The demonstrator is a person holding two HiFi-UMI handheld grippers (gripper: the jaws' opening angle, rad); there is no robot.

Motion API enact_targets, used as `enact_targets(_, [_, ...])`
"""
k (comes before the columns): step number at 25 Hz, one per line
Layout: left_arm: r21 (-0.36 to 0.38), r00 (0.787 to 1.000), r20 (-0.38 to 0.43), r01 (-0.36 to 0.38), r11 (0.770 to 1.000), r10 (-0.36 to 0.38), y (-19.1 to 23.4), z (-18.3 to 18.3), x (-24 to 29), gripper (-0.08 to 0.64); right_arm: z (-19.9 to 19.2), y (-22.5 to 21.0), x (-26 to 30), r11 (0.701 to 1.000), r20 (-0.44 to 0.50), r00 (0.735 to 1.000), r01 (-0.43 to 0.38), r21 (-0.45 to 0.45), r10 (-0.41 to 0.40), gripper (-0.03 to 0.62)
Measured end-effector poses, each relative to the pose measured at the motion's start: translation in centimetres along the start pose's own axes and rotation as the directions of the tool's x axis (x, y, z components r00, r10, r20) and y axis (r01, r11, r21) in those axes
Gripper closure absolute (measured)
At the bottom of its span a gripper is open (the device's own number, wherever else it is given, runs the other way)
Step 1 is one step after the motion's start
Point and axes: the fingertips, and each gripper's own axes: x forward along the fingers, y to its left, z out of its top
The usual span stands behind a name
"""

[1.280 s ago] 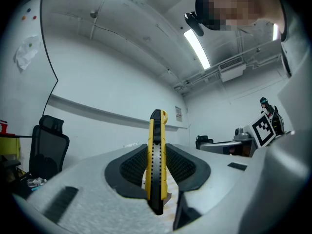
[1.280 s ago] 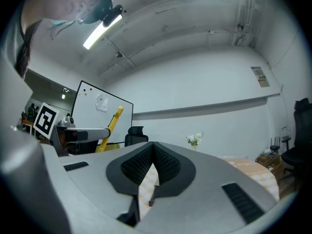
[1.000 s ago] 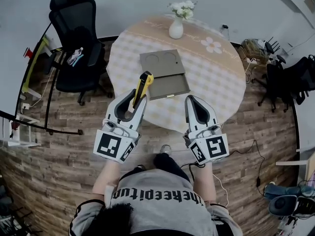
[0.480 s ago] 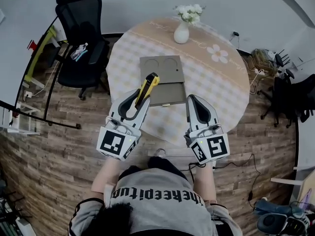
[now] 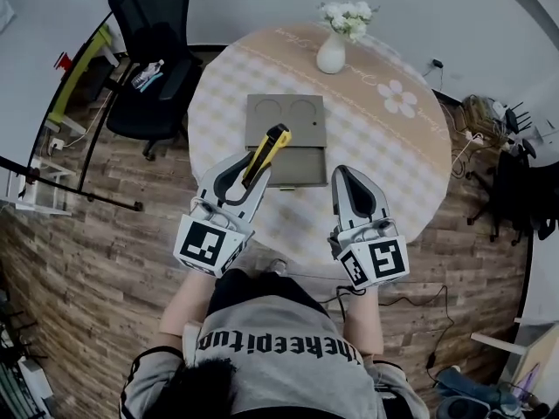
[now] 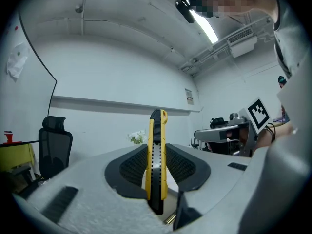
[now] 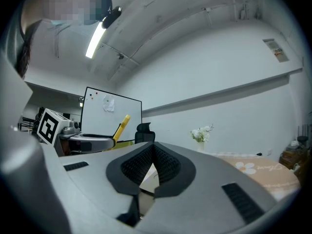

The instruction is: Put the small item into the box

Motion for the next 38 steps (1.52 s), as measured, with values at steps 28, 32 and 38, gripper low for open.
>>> enact_targets(28, [0.143,0.913,-0.388,0.196,0.97,-0.127,-0.9,-11.8,7.8,0.436,-5.8,-4.4,2.6,0.992,-0.098,0.995,0.011,0.128,0.002,0.586])
enact_targets(32, [0.147,0.886,-0.437,0.237,0.96,-0.152,-1.1,-13.8,8.7,0.436,-6.5,-4.7,2.7,0.99,-0.115,0.993,0.021,0.138,-0.005,0.586])
enact_targets(38, [0.129,0.839,-0.504,0.307,0.943,-0.205,-2.0,-17.2,9.9,0.436,-7.8,-5.5,2.6,0.987,-0.141,0.99,0.054,0.152,-0.033,0.586])
